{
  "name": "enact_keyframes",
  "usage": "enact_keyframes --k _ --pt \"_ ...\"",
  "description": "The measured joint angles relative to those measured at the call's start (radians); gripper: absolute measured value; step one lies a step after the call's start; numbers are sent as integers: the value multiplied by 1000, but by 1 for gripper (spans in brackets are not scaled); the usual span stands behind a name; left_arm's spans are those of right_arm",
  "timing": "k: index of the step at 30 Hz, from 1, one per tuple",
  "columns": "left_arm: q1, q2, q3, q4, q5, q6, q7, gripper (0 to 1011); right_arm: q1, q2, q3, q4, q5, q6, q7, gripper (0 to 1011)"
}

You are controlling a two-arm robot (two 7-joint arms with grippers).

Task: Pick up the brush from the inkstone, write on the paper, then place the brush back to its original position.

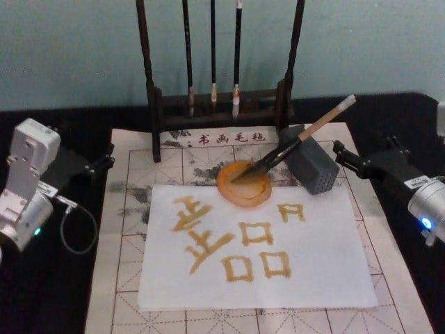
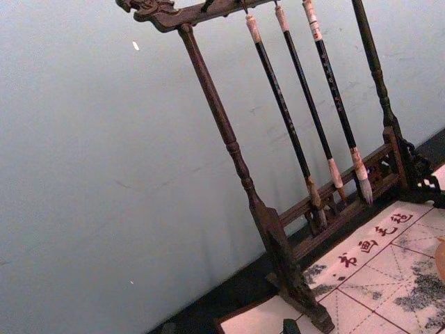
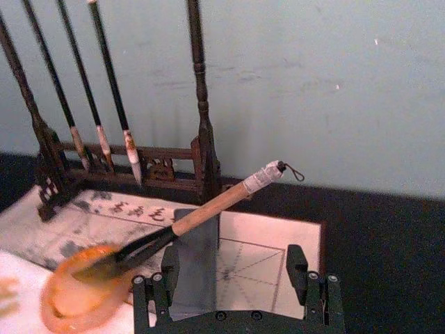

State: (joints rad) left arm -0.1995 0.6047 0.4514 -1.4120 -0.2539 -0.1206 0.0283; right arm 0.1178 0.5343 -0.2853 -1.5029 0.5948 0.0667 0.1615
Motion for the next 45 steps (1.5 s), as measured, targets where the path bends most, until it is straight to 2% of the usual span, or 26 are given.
enact_keyframes --k 2,5,8,9,16,21,30,45 --pt "0 0 0 0 0 0 0 1001 -1 -15 15 0 31 21 7 1000" --pt "0 0 0 0 0 0 0 1001 1 -57 50 4 107 73 21 1000" --pt "0 0 0 0 0 0 0 1001 6 -82 69 10 150 108 26 1000" --pt "0 0 0 0 0 0 0 1001 12 -95 78 16 182 136 27 1000" --pt "0 0 0 0 0 0 0 1001 54 -139 99 45 304 243 5 1000" --pt "0 0 0 0 0 0 0 1001 90 -167 108 76 376 302 -23 1000" --pt "0 0 0 0 0 0 0 1001 152 -213 108 140 449 336 -66 1000" --pt "0 0 0 0 0 0 0 1001 223 -253 75 223 490 318 -101 1000"
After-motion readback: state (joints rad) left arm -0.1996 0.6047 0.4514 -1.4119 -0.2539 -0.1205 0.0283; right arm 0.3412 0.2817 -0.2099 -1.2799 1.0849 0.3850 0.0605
